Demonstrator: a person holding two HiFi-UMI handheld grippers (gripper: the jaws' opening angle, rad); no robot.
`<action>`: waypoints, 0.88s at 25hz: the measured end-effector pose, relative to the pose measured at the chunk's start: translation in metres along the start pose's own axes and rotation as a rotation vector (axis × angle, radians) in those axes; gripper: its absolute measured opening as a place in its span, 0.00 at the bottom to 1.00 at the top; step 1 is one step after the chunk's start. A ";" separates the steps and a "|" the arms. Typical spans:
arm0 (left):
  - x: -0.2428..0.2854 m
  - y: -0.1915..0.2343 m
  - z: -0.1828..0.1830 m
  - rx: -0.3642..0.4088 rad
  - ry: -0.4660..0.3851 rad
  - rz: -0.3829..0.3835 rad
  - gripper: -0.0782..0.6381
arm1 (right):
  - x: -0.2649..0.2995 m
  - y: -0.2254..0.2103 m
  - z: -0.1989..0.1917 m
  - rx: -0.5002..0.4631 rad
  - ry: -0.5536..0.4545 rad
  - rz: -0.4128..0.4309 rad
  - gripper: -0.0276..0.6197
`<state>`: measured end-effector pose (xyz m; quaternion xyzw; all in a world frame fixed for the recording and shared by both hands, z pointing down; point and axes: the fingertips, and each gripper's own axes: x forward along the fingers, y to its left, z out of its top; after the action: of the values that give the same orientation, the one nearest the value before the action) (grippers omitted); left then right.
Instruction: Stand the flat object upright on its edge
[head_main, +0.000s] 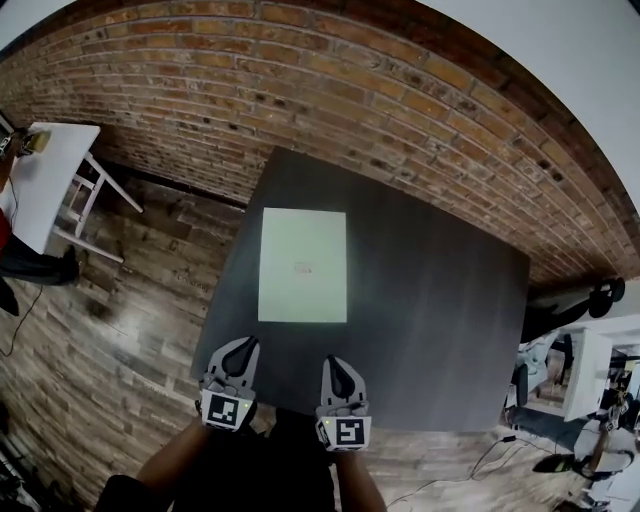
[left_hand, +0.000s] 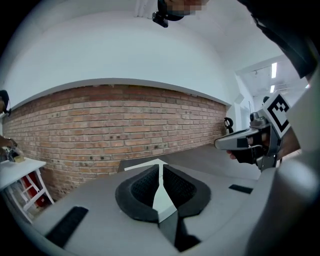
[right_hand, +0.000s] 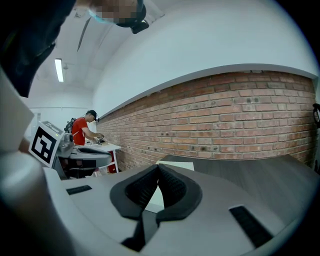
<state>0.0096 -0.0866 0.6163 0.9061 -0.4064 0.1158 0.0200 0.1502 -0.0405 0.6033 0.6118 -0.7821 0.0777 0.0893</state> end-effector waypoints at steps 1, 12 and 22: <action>0.006 0.002 -0.004 -0.009 0.005 0.010 0.18 | 0.004 -0.004 -0.002 0.013 -0.001 -0.001 0.08; 0.044 0.003 -0.071 -0.007 0.111 -0.011 0.18 | 0.043 -0.041 -0.064 0.037 0.100 -0.001 0.08; 0.056 0.006 -0.104 -0.010 0.169 0.020 0.18 | 0.065 -0.061 -0.106 0.076 0.202 0.055 0.25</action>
<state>0.0211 -0.1182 0.7294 0.8889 -0.4130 0.1898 0.0577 0.1987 -0.0918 0.7224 0.5822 -0.7820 0.1709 0.1424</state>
